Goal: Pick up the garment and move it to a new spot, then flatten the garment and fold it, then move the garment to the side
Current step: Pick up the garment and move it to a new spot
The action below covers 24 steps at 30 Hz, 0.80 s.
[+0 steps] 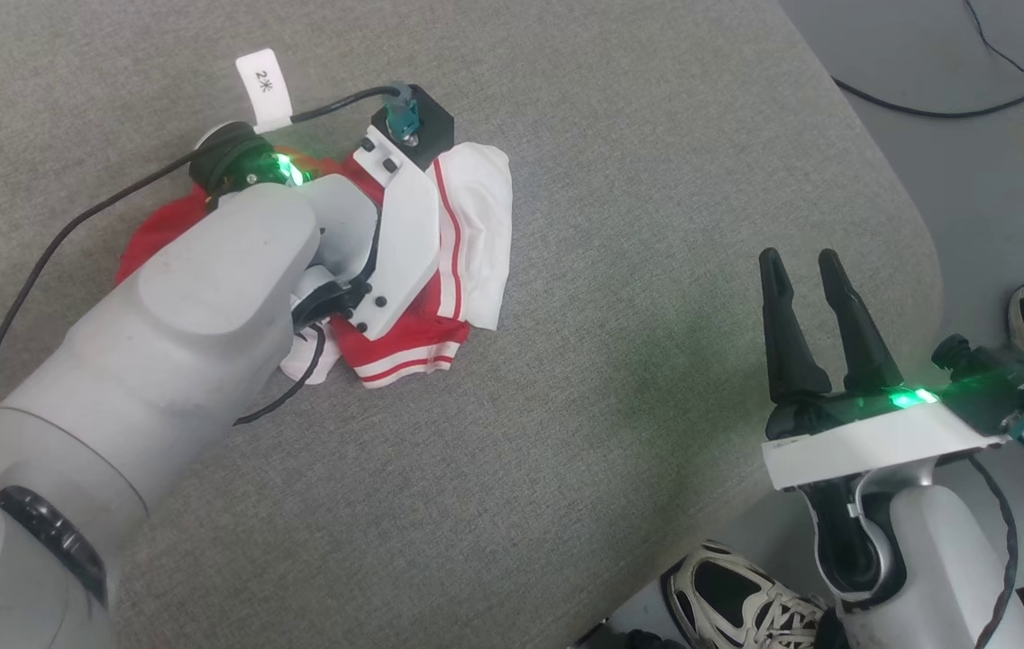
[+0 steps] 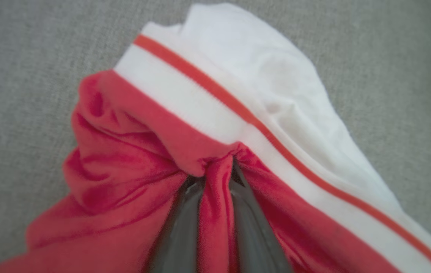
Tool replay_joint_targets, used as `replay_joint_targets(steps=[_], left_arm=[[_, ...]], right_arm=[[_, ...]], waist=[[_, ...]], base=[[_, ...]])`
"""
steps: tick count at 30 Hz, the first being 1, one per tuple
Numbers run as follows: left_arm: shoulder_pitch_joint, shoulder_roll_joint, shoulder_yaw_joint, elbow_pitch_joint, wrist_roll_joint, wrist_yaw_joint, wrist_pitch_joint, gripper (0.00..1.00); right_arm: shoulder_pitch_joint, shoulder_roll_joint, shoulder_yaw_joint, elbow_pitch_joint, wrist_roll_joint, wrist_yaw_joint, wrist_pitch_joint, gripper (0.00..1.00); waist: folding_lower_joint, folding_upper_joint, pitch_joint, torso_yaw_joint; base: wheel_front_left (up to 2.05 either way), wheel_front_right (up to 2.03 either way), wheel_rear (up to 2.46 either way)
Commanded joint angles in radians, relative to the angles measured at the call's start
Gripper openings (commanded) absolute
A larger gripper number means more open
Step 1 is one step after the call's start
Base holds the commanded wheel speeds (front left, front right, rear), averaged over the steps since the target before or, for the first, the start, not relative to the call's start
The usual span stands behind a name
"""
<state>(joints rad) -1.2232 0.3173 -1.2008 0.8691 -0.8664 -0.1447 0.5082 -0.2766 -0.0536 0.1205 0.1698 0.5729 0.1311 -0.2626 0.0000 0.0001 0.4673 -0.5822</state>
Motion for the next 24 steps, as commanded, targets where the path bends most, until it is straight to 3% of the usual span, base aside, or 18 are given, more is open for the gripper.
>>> replay_joint_targets(steps=[1, 2, 3, 8, 16, 24], left_arm=[[0.127, 0.102, -0.071, 0.099, 0.013, 0.026, 0.044, 0.9], [0.122, 0.106, -0.073, 0.099, 0.004, 0.026, 0.033, 0.98], [0.116, 0.111, -0.075, 0.099, -0.002, 0.026, 0.017, 1.0], [0.089, 0.126, -0.076, 0.063, -0.018, 0.026, -0.092, 1.0], [0.058, 0.059, -0.069, -0.07, -0.105, 0.016, -0.261, 1.0], [0.145, 0.05, -0.035, -0.095, -0.187, 0.016, -0.475, 1.0]], right_arm=[[-0.013, 0.004, -0.001, 0.001, 0.005, -0.001, -0.003, 1.0], [-0.014, 0.004, 0.002, 0.004, 0.003, -0.001, -0.003, 1.0], [-0.015, 0.004, 0.008, 0.009, -0.002, -0.001, -0.003, 1.0], [-0.031, 0.003, 0.041, 0.034, -0.03, -0.001, -0.003, 1.0], [-0.018, 0.003, 0.008, 0.054, -0.136, -0.001, -0.003, 1.0], [0.015, 0.003, -0.029, 0.083, -0.237, -0.001, -0.003, 1.0]], waist=[[0.0, -0.0001, 0.0, 0.0], [0.0, -0.0001, -0.003, 0.001], [0.0, -0.0001, -0.009, 0.001], [0.0, -0.0001, -0.059, 0.015], [0.0, -0.0001, -0.162, 0.168], [0.0, -0.0001, -0.249, 0.315]], base=[[0.0, 0.0, 0.0], [0.0, 0.0, 0.0], [0.0, 0.0, 0.0], [0.0, 0.0, 0.0], [0.0, 0.0, 0.0], [0.0, 0.0, 0.0]])
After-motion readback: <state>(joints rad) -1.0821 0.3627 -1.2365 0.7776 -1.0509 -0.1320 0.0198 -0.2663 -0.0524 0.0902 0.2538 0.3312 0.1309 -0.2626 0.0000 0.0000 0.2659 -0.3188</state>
